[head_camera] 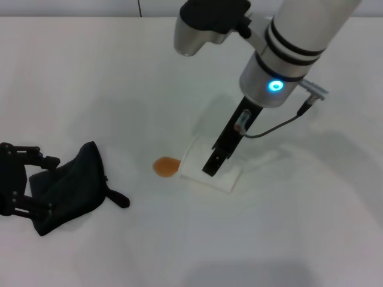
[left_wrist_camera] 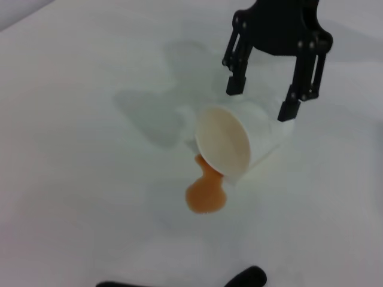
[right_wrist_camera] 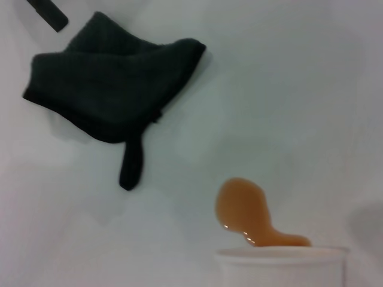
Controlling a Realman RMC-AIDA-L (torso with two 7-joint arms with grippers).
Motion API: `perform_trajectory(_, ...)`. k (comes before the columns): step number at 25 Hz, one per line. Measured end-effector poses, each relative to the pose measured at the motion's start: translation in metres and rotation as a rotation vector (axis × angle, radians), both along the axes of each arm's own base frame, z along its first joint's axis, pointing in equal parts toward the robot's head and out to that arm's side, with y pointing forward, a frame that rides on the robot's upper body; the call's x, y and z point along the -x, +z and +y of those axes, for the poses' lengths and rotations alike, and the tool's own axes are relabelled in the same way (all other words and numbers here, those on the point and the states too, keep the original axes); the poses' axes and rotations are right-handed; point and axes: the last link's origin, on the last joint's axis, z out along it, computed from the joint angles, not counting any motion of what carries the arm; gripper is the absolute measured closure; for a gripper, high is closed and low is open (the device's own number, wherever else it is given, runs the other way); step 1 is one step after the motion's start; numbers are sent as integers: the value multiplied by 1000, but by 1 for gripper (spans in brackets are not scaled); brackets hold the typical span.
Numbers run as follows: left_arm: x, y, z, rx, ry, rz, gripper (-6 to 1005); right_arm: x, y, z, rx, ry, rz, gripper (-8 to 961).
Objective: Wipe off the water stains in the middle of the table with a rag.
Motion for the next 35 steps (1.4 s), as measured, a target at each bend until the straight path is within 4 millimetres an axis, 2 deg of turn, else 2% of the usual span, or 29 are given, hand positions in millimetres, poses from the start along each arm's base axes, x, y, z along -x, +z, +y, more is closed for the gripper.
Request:
perform_trajectory(8, 7, -2, -4, -31, 10, -7, 108, -5, -9, 2, -2, -5, -11, 162)
perform_trajectory(22, 9, 0, -4, -52, 4, -15, 108, -27, -22, -1, -4, -8, -37, 161)
perform_trajectory(35, 8, -4, -4, -51, 6, -25, 107, -34, -31, -1, -2, 4, -50, 161)
